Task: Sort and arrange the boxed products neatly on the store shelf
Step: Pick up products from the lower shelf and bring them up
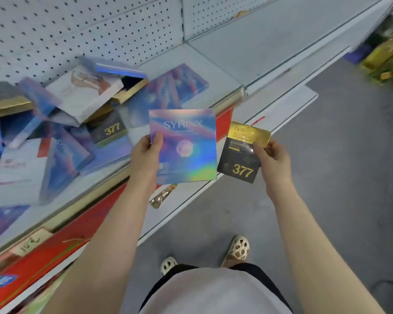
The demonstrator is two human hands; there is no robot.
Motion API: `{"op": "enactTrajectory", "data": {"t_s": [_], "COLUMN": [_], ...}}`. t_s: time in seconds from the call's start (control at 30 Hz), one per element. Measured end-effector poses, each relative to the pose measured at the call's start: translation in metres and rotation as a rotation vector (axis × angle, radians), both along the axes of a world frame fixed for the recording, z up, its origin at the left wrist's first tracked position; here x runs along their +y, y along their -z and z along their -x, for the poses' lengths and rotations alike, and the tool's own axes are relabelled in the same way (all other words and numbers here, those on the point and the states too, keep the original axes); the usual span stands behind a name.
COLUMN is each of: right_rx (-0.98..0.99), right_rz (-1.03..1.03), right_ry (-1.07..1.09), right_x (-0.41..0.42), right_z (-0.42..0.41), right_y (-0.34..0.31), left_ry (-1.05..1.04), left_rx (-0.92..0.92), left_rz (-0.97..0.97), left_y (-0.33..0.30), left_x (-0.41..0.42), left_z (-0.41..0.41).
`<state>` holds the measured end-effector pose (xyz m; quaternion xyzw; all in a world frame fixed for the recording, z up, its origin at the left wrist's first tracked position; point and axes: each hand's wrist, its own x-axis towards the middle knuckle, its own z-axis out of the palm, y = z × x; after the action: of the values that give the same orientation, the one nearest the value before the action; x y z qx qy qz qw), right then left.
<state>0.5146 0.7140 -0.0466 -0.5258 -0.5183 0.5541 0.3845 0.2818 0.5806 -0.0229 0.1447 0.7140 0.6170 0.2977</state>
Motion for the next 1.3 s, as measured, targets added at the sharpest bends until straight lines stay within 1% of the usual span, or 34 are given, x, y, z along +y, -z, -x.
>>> {"op": "enactTrajectory", "data": {"t_s": [0.07, 0.17, 0.27, 0.47, 0.57, 0.77, 0.97, 1.17, 1.3], "right_rx": [-0.007, -0.043, -0.038, -0.026, -0.013, -0.013, -0.006, 0.022, 0.034], "right_rz": [-0.004, -0.038, -0.052, -0.03, -0.021, -0.043, -0.058, -0.044, -0.062], "right_ry": [0.033, 0.083, 0.133, 0.24, 0.283, 0.341, 0.357, 0.302, 0.203], "right_x": [0.027, 0.072, 0.116, 0.204, 0.253, 0.376, 0.494, 0.622, 0.722], "right_z": [-0.037, -0.094, -0.144, -0.205, -0.22, -0.23, -0.231, -0.243, -0.25], "right_y": [-0.003, -0.01, -0.018, -0.013, -0.01, -0.015, -0.03, -0.032, -0.039], "left_ry": [0.054, 0.144, 0.215, 0.325, 0.346, 0.374, 0.346, 0.292, 0.164], "left_rx": [0.02, -0.017, -0.028, -0.026, -0.041, -0.055, -0.009, -0.029, -0.029], "left_rz": [-0.005, -0.033, -0.067, -0.084, -0.095, -0.138, -0.12, -0.148, -0.198], "left_y": [0.0, 0.0, -0.001, -0.005, -0.003, -0.004, -0.018, -0.018, -0.017], "left_x": [0.037, 0.095, 0.155, 0.259, 0.314, 0.453, 0.578, 0.692, 0.768], "left_z": [-0.029, -0.076, -0.12, -0.179, -0.19, -0.197, -0.195, -0.205, -0.221]}}
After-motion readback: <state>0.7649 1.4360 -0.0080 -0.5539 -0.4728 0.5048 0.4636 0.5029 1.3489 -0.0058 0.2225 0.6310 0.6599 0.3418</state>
